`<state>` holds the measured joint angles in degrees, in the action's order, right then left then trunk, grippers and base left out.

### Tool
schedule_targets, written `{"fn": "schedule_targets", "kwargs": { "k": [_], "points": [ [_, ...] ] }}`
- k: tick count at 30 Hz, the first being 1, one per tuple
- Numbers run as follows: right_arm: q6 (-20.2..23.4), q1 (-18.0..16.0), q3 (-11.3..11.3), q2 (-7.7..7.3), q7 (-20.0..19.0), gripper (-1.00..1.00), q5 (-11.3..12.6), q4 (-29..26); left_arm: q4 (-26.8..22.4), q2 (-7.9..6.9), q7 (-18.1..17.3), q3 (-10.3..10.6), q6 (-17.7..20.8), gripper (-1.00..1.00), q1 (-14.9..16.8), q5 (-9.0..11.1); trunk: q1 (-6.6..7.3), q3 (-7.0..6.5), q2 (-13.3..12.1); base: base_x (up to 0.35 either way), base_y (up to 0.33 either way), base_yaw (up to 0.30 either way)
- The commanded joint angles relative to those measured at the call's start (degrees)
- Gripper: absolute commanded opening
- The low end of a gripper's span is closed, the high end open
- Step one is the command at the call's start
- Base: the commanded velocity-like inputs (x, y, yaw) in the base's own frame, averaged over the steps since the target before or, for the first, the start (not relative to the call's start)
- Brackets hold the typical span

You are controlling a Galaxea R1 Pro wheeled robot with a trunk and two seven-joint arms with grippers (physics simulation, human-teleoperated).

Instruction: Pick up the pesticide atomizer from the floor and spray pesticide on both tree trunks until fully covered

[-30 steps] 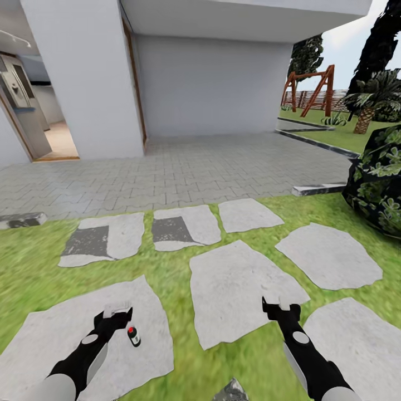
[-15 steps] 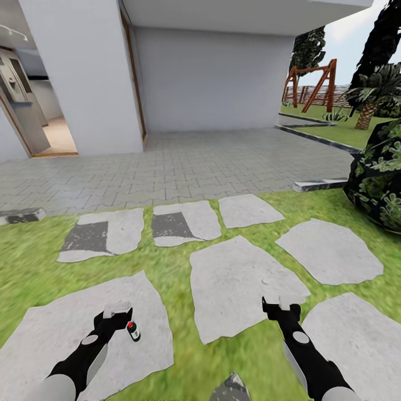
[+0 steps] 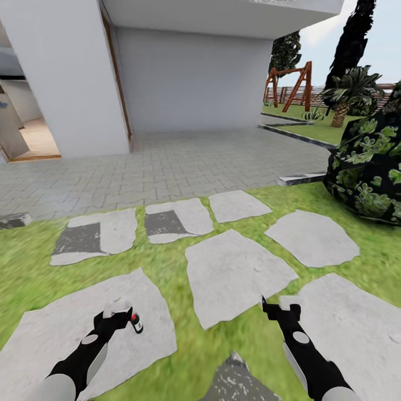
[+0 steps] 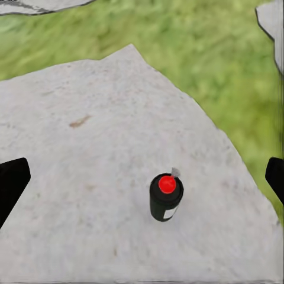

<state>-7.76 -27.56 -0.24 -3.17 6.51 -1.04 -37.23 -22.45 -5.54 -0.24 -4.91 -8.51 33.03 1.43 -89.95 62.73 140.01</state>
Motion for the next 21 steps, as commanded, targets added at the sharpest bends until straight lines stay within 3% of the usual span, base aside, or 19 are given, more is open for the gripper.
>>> {"fn": "schedule_targets", "kwargs": {
  "k": [1,21],
  "points": [
    [-0.1,0.0,0.0,0.01,0.2,1.0,-0.1,0.0,0.0,0.0,0.0,0.0,-0.2,1.0,0.0,0.1,0.04,0.04,0.0,-0.248,0.23,-0.273],
    [-0.1,0.0,0.0,0.01,0.2,1.0,-0.1,0.1,-0.1,0.0,0.0,0.0,-0.2,1.0,0.1,0.1,0.04,0.03,0.0,-0.26,0.231,-0.294]
  ]
}}
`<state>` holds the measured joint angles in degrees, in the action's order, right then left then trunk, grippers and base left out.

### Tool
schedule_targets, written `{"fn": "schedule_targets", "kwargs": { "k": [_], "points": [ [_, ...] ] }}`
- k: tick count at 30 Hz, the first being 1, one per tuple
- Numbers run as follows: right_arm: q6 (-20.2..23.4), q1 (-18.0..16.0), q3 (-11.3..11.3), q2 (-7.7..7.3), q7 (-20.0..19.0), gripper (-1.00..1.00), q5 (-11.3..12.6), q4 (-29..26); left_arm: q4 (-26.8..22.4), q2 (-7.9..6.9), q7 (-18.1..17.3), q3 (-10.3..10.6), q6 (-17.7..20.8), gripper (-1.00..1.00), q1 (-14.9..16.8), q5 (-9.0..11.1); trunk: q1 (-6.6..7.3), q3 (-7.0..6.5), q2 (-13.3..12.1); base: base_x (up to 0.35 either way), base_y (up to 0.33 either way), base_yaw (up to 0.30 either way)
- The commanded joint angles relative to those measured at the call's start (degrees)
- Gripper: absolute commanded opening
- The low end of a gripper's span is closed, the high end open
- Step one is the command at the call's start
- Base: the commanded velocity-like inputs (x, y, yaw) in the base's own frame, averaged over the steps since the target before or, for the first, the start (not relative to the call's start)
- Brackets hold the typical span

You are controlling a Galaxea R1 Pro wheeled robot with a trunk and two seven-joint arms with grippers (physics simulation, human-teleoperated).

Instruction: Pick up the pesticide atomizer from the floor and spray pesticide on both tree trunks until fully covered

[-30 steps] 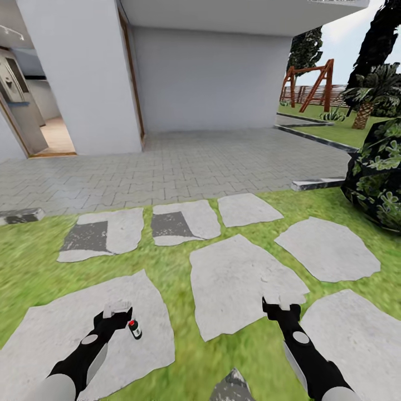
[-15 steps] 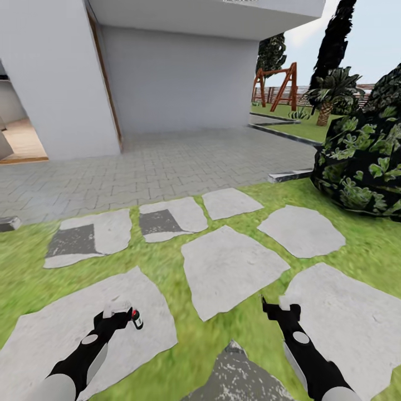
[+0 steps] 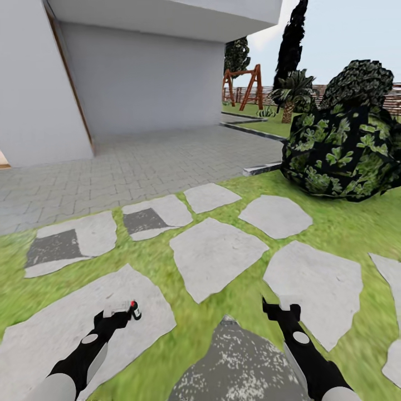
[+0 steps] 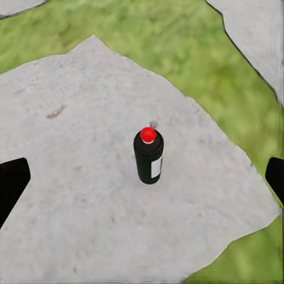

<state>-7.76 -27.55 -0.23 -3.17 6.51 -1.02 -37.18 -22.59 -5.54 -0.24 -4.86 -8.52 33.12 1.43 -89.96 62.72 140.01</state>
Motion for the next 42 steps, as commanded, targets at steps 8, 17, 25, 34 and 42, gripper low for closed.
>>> {"fn": "schedule_targets", "kwargs": {
  "k": [8,17,25,34,42],
  "points": [
    [-0.2,0.0,-0.1,0.01,0.2,1.0,-0.1,0.1,-0.3,0.03,0.0,0.0,-0.2,1.0,0.0,0.1,0.04,0.04,0.0,-0.085,0.075,-0.3],
    [-0.2,0.0,-0.2,0.06,0.2,1.0,-0.1,0.1,-0.3,-0.08,0.0,-0.1,-0.1,1.0,0.0,0.1,-0.84,0.76,1.6,-0.003,0.003,-0.177],
    [-0.2,0.0,-0.9,0.35,-0.6,1.0,-0.3,0.1,-0.3,-0.97,0.1,-0.5,-0.6,1.0,-0.3,0.2,-1.77,1.91,3.3,0.0,0.0,-0.008],
    [-0.2,0.0,-0.4,1.48,0.2,1.0,-0.4,0.2,-0.4,-0.82,0.2,-0.5,-2.1,1.0,-0.3,0.0,-1.77,1.91,3.3,-0.108,0.03,0.0],
    [-0.2,0.0,-0.3,1.67,0.3,1.0,-0.4,0.2,-0.4,-0.8,0.2,-0.6,-3.0,1.0,-0.3,0.3,-1.77,1.91,3.3,-0.152,0.232,0.0]
  ]
}}
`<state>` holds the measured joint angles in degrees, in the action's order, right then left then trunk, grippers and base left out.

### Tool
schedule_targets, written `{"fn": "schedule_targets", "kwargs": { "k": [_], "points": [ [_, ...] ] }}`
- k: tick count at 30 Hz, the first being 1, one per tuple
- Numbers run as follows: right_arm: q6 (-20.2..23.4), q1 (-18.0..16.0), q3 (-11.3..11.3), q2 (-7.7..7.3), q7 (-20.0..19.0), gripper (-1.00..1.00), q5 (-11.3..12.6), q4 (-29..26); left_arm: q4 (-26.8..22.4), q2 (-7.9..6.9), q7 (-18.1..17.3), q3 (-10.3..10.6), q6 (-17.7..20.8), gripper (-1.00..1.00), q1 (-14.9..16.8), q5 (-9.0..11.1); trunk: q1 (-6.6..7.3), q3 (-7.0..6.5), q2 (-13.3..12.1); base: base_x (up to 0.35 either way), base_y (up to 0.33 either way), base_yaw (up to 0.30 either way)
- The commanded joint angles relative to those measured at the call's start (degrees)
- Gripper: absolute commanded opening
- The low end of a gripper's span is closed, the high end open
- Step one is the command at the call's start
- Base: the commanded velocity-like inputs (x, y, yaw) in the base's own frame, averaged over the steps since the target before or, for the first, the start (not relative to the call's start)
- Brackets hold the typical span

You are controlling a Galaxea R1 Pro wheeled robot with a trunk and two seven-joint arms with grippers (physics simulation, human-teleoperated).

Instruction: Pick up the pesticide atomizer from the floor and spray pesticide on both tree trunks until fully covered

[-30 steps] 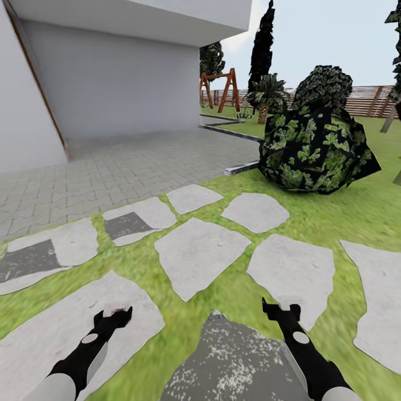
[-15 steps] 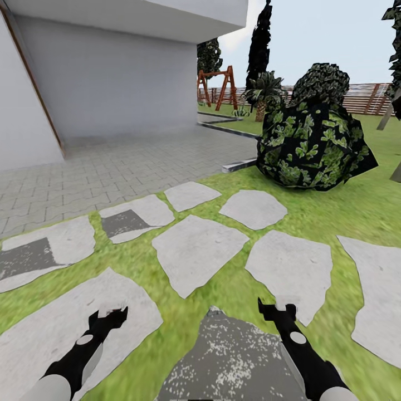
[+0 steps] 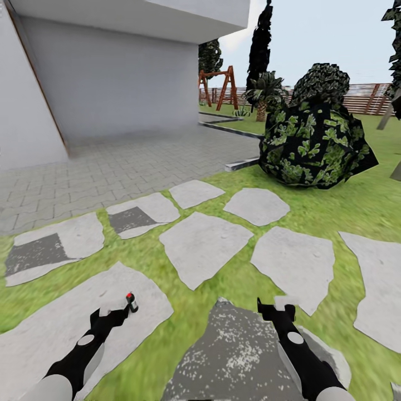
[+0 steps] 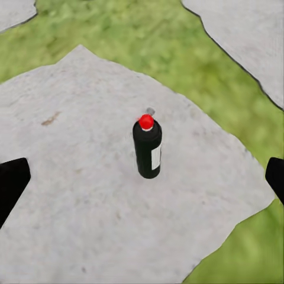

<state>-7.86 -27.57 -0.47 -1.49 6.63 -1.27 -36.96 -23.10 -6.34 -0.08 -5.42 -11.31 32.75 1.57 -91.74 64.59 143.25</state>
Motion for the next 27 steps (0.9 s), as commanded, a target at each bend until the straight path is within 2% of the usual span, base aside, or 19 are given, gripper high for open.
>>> {"fn": "schedule_targets", "kwargs": {
  "k": [1,13,27],
  "points": [
    [-0.1,0.0,-0.1,-0.01,0.2,1.0,-0.1,0.0,0.1,0.01,0.0,0.0,-0.2,1.0,0.0,0.2,0.02,0.04,0.0,-0.015,0.3,0.0],
    [-0.1,0.0,0.0,-0.01,0.2,1.0,-0.1,0.0,0.1,0.01,-0.1,0.0,-0.2,1.0,0.0,0.2,0.02,0.04,0.0,-0.002,0.306,-0.019],
    [0.0,0.0,-0.1,-0.01,0.2,1.0,-0.1,0.0,0.1,0.02,-0.1,0.0,-0.2,1.0,0.0,0.2,0.02,0.04,0.0,0.0,0.284,-0.247]
  ]
}}
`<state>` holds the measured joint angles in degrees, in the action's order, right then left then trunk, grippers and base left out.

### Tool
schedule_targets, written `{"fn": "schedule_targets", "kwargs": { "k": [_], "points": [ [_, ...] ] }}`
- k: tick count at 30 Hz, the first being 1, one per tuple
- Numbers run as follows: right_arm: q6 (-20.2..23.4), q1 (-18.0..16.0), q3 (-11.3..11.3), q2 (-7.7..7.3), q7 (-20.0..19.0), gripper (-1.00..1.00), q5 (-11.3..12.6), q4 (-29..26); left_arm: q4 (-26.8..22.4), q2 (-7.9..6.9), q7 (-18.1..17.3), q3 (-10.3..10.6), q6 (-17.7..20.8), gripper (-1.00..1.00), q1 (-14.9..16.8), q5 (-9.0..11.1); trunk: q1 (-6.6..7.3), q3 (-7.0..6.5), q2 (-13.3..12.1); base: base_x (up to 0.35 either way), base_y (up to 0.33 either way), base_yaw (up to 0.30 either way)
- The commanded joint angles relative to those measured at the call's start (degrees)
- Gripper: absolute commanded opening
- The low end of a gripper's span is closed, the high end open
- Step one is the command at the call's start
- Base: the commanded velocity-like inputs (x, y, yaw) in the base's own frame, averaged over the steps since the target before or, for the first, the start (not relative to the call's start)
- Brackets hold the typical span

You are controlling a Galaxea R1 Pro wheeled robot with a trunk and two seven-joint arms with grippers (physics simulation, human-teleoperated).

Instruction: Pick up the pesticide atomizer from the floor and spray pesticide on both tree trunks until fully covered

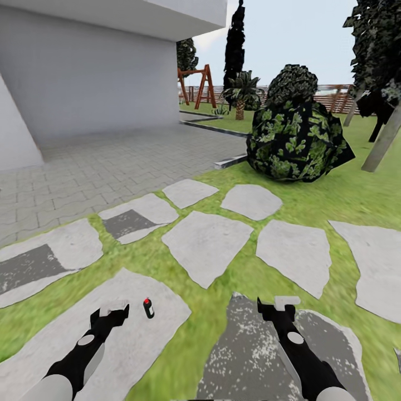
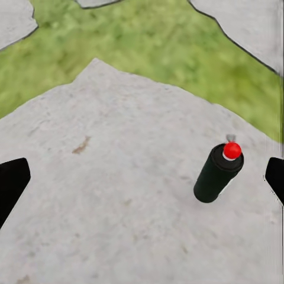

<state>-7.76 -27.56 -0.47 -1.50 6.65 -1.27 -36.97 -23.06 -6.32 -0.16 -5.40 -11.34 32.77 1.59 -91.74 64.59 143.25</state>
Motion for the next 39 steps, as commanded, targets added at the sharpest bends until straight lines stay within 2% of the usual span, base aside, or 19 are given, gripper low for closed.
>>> {"fn": "schedule_targets", "kwargs": {
  "k": [1,17,31,39],
  "points": [
    [-0.1,0.0,-0.1,0.0,0.2,1.0,-0.1,0.1,0.0,0.01,0.0,0.0,-0.2,1.0,0.0,0.2,0.01,0.04,0.0,0.0,0.107,-0.263],
    [-0.1,0.0,-0.1,0.0,0.2,1.0,-0.1,0.1,0.0,0.08,0.0,0.0,-0.2,1.0,0.0,0.0,0.01,0.04,0.0,0.0,0.011,-0.246],
    [-0.2,0.0,0.0,0.04,0.2,1.0,-0.1,0.0,0.0,0.0,0.1,0.0,-0.2,1.0,0.0,0.0,0.01,0.04,0.0,0.004,0.0,-0.021],
    [-0.2,0.0,-0.1,0.05,0.2,1.0,-0.1,0.0,0.0,0.06,0.1,0.0,-0.3,1.0,0.0,0.0,0.01,0.04,0.0,0.176,-0.089,0.0]
  ]
}}
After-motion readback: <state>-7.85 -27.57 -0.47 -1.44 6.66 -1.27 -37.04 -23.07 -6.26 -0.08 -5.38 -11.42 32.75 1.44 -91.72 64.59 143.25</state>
